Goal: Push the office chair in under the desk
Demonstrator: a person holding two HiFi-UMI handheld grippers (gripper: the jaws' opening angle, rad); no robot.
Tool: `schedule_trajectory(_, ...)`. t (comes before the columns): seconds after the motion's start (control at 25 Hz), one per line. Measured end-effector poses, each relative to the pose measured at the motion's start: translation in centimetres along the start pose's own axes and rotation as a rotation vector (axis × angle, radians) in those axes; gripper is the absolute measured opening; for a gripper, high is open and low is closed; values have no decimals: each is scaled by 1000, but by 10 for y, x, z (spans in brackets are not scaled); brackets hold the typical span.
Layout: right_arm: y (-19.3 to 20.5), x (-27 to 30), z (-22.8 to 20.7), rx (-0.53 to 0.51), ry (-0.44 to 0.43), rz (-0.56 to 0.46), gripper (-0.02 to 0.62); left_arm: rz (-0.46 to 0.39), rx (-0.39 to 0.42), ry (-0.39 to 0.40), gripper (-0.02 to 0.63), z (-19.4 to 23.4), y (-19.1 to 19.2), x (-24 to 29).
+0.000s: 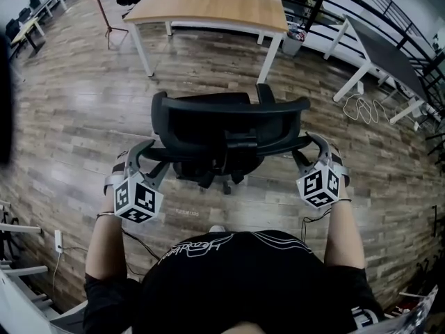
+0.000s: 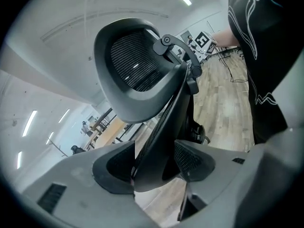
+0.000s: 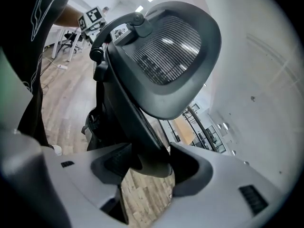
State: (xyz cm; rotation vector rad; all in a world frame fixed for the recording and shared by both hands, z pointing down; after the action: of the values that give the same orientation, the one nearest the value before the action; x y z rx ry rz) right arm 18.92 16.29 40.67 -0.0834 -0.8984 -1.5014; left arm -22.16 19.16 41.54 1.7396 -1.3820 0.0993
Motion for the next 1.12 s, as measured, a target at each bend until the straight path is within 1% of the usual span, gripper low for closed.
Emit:
schedule_trajectory(0.28,-3,18,-11,3,7,25,272,-4,5,1,253,13,1,18)
schedule_trajectory(0.44,-7,31,-18,11,14,22,272,-7,3,-4,253,26,3,29)
schedule_trajectory(0.8,-16,70,-45,19,18,3,272,14,-17,0,255,61,4,64)
schedule_trajectory(1.12,-31,115,-72,22,21,-42,272,39,-40,-2,258,101,10,102)
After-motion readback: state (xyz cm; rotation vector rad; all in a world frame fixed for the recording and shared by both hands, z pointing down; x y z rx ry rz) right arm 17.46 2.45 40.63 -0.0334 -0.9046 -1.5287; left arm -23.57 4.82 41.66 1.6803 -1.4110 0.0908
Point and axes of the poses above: the fingertips, and each gripper's own axes: x forward along the fingers, z to its left, y out of its underside, the point moved 8 cm from there along -x, backward along the fingers, and after that the axes turned 3 degrees about x, right-handed, at the moved point
